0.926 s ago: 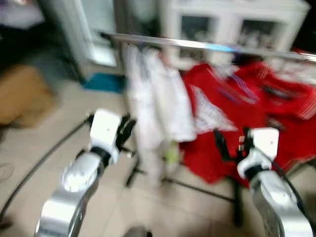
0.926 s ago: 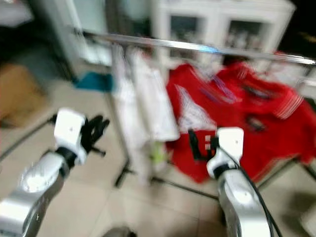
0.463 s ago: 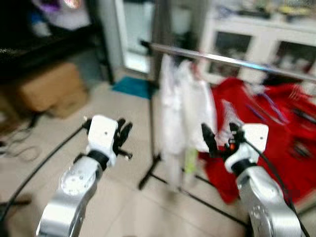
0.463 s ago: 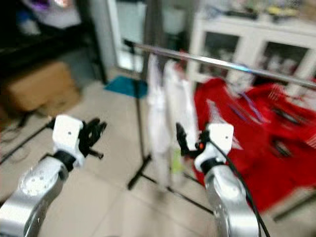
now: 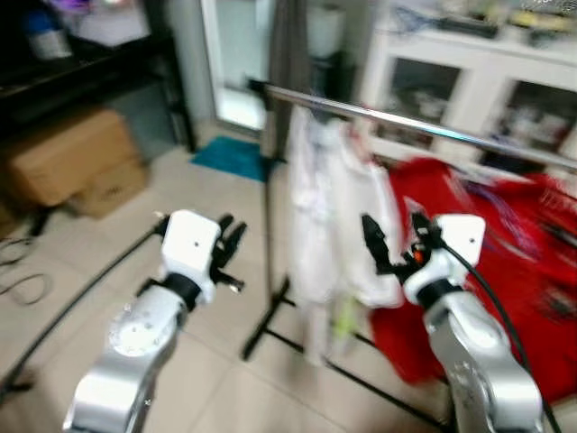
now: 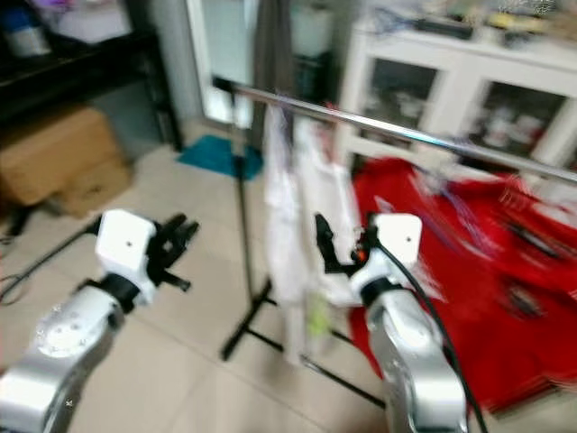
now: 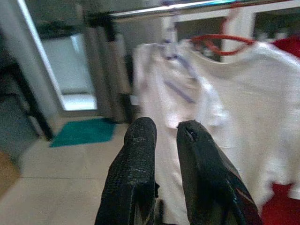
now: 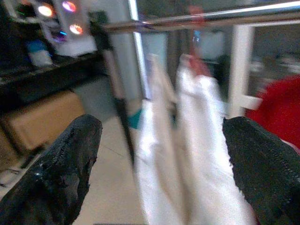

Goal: Hang hanger

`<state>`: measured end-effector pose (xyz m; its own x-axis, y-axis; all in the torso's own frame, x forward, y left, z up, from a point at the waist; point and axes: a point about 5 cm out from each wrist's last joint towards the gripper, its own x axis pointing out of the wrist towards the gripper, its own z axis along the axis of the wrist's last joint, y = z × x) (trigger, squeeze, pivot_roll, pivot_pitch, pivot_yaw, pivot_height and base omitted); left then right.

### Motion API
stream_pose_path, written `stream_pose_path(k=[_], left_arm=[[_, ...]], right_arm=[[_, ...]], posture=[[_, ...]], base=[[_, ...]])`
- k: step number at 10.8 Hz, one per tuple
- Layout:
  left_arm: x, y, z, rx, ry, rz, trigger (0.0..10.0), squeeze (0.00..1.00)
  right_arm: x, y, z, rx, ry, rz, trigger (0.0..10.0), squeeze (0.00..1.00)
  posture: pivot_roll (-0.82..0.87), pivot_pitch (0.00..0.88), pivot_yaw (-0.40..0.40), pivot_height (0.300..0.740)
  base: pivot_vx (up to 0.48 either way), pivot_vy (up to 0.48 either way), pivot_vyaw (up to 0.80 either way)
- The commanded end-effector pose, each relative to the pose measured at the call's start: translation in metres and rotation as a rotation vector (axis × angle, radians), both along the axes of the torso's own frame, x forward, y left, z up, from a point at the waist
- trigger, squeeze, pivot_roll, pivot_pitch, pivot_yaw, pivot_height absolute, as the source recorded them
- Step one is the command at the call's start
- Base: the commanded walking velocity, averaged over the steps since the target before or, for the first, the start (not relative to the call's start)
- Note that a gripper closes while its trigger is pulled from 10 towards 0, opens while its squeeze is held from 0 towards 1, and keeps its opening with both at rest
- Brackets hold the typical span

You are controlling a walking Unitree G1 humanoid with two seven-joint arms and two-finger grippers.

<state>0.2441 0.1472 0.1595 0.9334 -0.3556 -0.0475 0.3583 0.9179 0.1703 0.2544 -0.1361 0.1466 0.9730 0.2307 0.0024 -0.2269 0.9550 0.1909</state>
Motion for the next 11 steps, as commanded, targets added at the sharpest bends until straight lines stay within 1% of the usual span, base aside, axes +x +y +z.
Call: stream_pose_path(k=[1, 2, 3, 4, 5, 6, 7, 8, 9, 10, 11], left_arm=[[-0.001, 0.003, 0.0, 0.006, 0.005, 0.008, 10.0, 0.0], [-0.001, 0.003, 0.0, -0.004, 0.01, 0.008, 10.0, 0.0], [-0.001, 0.003, -0.002, -0.057, 0.048, 0.028, 10.0, 0.87], [0.0, 0.003, 0.001, -0.074, 0.055, 0.018, 10.0, 1.0], [0.0, 0.001, 0.001, -0.067, 0.052, -0.001, 10.0, 1.0], [-0.001, -0.002, 0.002, -0.088, 0.051, -0.034, 10.0, 1.0], [-0.004, -0.007, 0.003, -0.091, 0.068, -0.092, 10.0, 1.0], [-0.006, -0.011, 0.005, -0.074, 0.069, -0.15, 10.0, 1.0], [-0.007, -0.014, 0.005, -0.043, 0.076, -0.207, 10.0, 1.0], [-0.007, -0.014, 0.005, -0.03, 0.08, -0.231, 10.0, 1.0], [-0.005, -0.014, 0.005, -0.017, 0.091, -0.259, 10.0, 1.0]], right_arm=[[0.002, 0.006, 0.004, 0.015, -0.015, 0.023, 10.0, 1.0], [0.002, 0.006, 0.005, 0.016, -0.018, 0.024, 10.0, 1.0], [0.002, 0.006, 0.006, 0.018, -0.022, 0.022, 10.0, 1.0], [0.003, 0.005, 0.009, 0.021, -0.034, 0.013, 10.0, 1.0], [0.005, 0.003, 0.014, 0.009, -0.051, 0.008, 10.0, 1.0], [0.008, 0.0, 0.021, -0.022, -0.061, 0.012, 10.0, 1.0], [0.013, -0.005, 0.03, -0.066, -0.059, 0.021, 10.0, 1.0], [0.019, -0.01, 0.04, -0.069, -0.055, 0.024, 10.0, 1.0], [0.026, -0.011, 0.049, -0.048, -0.062, 0.027, 10.0, 1.0], [0.031, -0.009, 0.051, -0.026, -0.061, 0.025, 10.0, 1.0], [0.045, -0.003, 0.046, -0.075, 0.009, 0.046, 10.0, 1.0]], posture=[[0.16, 0.017, -0.008, 0.74], [0.16, 0.014, -0.009, 0.74], [0.16, 0.011, -0.008, 0.74], [0.16, 0.013, -0.008, 0.74], [0.16, 0.015, -0.007, 0.74], [0.15, 0.016, -0.006, 0.74], [0.15, 0.023, -0.006, 0.74], [0.14, 0.026, -0.006, 0.74], [0.14, 0.034, -0.005, 0.74], [0.13, 0.037, -0.002, 0.74], [0.13, 0.046, 0.001, 0.74]], base=[[0.334, 0.0, 0.0], [0.337, 0.0, 0.0], [0.319, 0.0, 0.0], [0.307, 0.0, 0.0], [0.304, 0.0, 0.0], [0.0, 0.0, 0.0], [0.0, 0.0, 0.0], [0.0, 0.0, 0.0], [0.0, 0.0, 0.0], [0.0, 0.0, 0.0], [0.0, 0.0, 0.0]])
